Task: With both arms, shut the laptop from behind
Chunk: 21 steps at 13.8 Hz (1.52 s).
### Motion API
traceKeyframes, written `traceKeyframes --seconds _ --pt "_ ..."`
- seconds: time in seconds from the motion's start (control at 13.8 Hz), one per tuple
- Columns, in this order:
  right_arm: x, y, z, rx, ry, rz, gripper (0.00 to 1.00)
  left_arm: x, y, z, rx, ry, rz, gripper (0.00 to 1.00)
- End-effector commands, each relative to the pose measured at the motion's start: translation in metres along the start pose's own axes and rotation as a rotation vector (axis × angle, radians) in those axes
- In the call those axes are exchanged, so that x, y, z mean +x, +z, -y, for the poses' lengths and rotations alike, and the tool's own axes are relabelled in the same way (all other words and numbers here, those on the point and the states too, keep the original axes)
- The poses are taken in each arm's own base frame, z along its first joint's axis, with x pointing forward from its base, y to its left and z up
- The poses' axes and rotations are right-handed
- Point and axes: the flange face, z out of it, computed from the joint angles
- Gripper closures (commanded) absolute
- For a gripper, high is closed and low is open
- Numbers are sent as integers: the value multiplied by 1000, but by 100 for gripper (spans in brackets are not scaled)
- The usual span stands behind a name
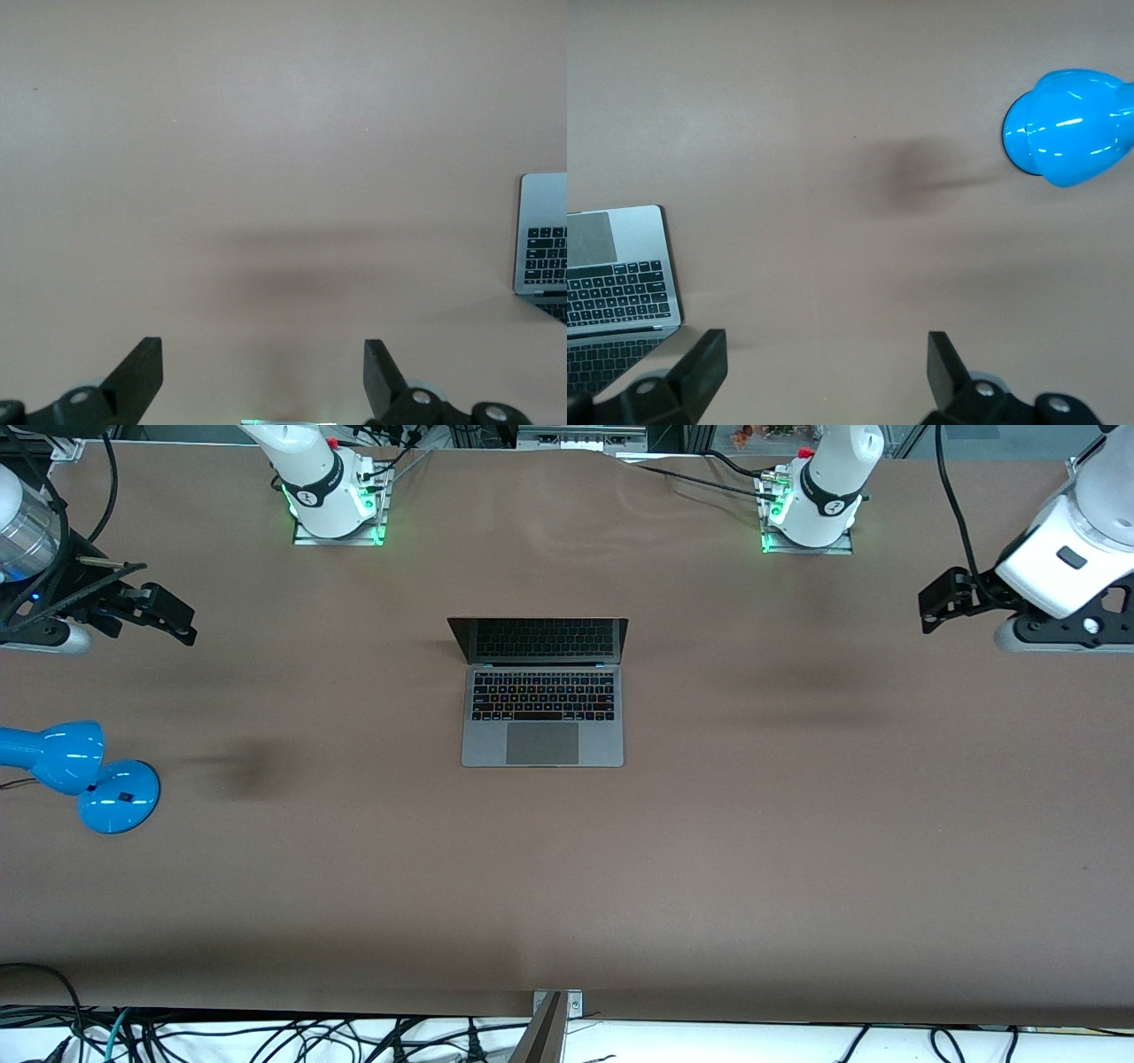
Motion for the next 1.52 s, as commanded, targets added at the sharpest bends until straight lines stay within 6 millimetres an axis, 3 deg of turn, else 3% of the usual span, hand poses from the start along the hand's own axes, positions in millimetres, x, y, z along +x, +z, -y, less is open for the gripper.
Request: traceKeyframes --seconds 0.0,0.14,0.36,0.58,1.45 --pt "-5 -4 -1 12 14 3 0 3 -3 -5 -39 -17 -6 0" --pt "-5 -4 -1 12 14 3 0 8 17 -14 -43 -7 22 0" --pt "-5 -4 -1 12 13 3 0 8 23 -18 -75 -8 22 0" --pt "-5 -5 -1 12 13 1 0 -13 34 -22 -74 -6 -18 0" --pt "-5 -4 -1 12 13 3 0 -10 33 -18 -57 -58 -5 0"
